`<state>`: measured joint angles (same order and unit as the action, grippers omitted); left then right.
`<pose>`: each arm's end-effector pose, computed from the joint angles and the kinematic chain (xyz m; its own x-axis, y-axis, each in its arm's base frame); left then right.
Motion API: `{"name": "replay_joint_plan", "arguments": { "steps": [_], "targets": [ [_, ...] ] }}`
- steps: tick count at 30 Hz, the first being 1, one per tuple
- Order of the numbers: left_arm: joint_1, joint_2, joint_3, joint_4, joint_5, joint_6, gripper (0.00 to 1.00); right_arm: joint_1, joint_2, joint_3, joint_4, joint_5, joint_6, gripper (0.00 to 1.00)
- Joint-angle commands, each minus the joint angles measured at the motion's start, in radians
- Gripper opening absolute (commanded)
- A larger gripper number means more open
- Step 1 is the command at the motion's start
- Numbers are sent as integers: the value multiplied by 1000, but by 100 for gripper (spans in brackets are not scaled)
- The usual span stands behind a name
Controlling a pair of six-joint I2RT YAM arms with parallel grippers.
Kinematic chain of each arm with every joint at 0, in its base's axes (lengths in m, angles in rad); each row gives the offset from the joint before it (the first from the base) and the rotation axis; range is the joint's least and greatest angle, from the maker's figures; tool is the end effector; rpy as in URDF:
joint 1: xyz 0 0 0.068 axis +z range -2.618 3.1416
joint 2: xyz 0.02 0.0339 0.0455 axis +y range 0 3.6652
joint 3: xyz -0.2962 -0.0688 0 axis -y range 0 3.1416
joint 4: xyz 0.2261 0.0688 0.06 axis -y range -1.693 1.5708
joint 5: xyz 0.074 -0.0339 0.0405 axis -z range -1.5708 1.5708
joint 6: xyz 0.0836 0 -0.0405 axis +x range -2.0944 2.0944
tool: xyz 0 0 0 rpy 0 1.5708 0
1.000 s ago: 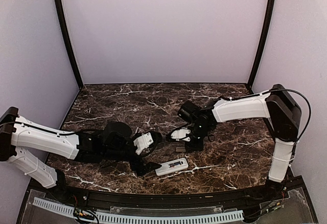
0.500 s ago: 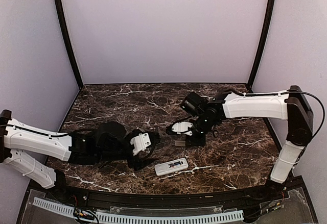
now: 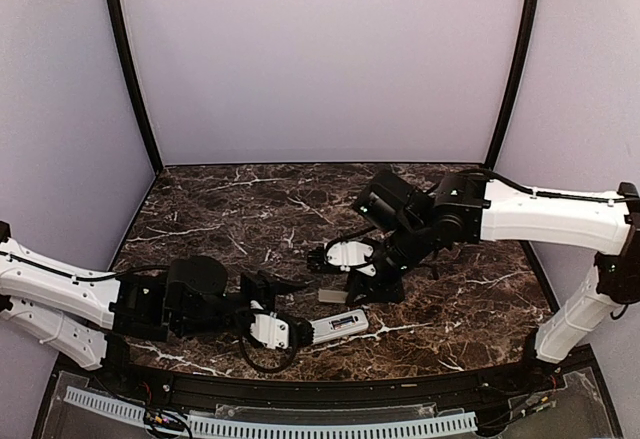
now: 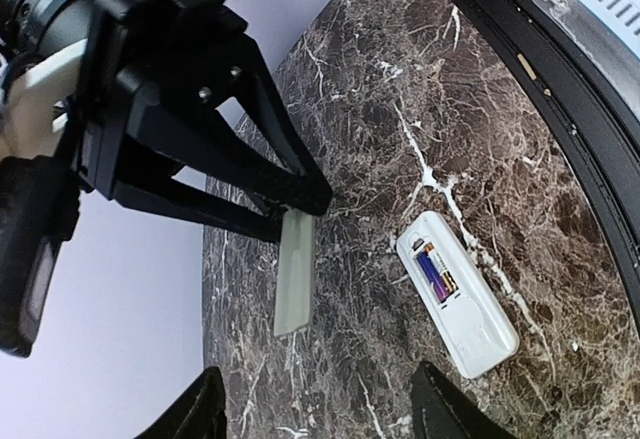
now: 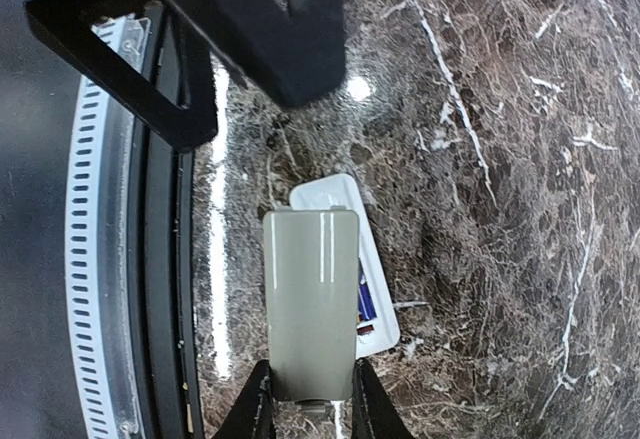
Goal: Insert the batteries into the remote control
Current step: Pass from the right arm to the left
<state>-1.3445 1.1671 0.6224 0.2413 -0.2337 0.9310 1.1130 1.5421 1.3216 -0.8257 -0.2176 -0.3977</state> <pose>0.0809 -0.2650 0.2736 0.6807 0.5217 -0.5143 0.5902 0.0253 0.8069 0.1267 0.2979 0.2840 0.0051 -0.8454 -0.5341 -0.9997 0.0077 -0.0217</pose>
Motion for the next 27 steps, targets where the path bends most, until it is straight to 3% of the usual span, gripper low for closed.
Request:
{"name": "replay_joint_plan", "arguments": {
  "steps": [1, 7, 12, 17, 23, 27],
  "targets": [
    [-25, -25, 43, -31, -4, 150, 63, 49, -19, 46, -30, -38, 39, 11],
    [-43, -3, 71, -35, 24, 176, 58, 88, -18, 87, -23, -48, 48, 11],
    [-47, 21, 98, -80, 8, 193, 38, 100, -17, 100, -29, -39, 50, 11],
    [-49, 23, 103, -73, -3, 206, 26, 104, -14, 100, -23, -37, 53, 11],
    [-53, 42, 111, -51, -36, 230, 25, 104, -13, 99, -22, -37, 48, 11],
    [-53, 52, 108, -40, -45, 238, 19, 105, -13, 100, -22, -39, 47, 11]
  ]
}}
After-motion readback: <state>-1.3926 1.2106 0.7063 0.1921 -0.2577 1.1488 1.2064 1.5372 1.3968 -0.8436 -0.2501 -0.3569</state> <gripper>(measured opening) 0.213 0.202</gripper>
